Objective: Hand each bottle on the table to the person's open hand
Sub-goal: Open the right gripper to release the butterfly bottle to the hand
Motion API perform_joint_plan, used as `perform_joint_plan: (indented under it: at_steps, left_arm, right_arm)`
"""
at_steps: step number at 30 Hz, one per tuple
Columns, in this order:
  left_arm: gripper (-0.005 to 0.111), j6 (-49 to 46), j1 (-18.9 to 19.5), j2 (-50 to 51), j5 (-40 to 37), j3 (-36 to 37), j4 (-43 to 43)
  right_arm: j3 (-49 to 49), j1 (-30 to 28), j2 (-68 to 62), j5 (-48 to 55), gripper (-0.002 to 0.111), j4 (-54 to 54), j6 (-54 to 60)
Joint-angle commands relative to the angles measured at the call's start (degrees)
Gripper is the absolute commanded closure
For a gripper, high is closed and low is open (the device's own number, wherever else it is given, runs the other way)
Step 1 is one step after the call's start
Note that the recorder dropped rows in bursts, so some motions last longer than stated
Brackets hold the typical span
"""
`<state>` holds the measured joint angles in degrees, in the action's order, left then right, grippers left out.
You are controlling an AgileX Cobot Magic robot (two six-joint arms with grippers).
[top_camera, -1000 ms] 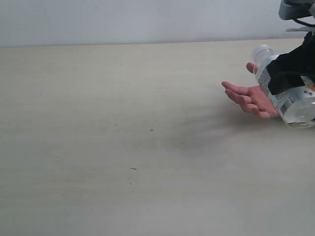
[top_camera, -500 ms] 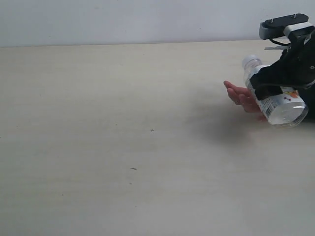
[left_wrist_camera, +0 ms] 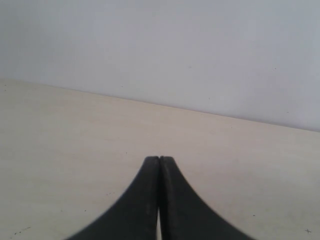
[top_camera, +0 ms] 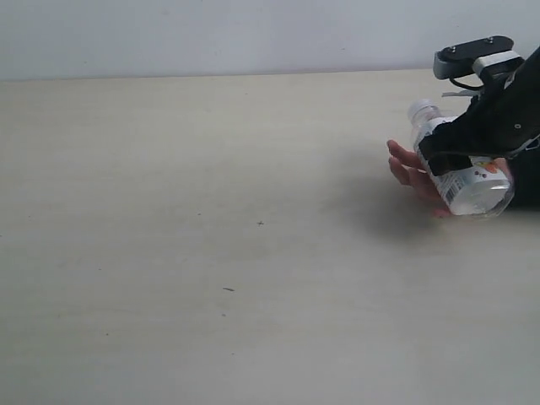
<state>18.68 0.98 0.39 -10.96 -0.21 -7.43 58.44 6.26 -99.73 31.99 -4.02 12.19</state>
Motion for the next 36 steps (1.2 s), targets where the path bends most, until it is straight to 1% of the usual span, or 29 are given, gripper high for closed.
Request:
perform_joint_plan:
  at_steps: [1,3,6,14,16,28,33,36]
  left_arm:
    - [0.107,0.0,0.1,-0.4,0.2,0.2,0.3]
    - [0.107,0.0,0.1,-0.4,0.2,0.2,0.3]
    - [0.107,0.0,0.1,-0.4,0.2,0.2,0.3]
    - [0.107,0.0,0.1,-0.4,0.2,0.2,0.3]
    - [0.107,0.0,0.1,-0.4,0.2,0.2,0.3]
    - [0.107,0.0,0.1,-0.4,0.2,0.2,0.3]
    - [0.107,0.0,0.1,-0.4,0.2,0.2,0.3]
    - [0.107,0.0,0.1,-0.4,0.2,0.2,0.3]
  right_arm:
    - [-0.2,-0.2,-0.2,-0.8,0.106,0.6,0.3]
    - [-0.2,-0.2,-0.2,-0.8,0.100,0.6,0.3]
    - [-0.2,-0.2,-0.2,-0.8,0.086,0.6,0.3]
    - [-0.2,-0.2,-0.2,-0.8,0.042,-0.1,0.3]
    - [-0.2,-0.2,-0.2,-0.8,0.037,-0.1,0.2]
    - [-0.2,-0.2,-0.1,-1.8,0.036,0.2,-0.7]
    - [-0.2,-0.2,3.5,-0.5,0.036,2.7,0.4]
    - [-0.2,-0.2,8.2,-0.1,0.036,3.0,0.4]
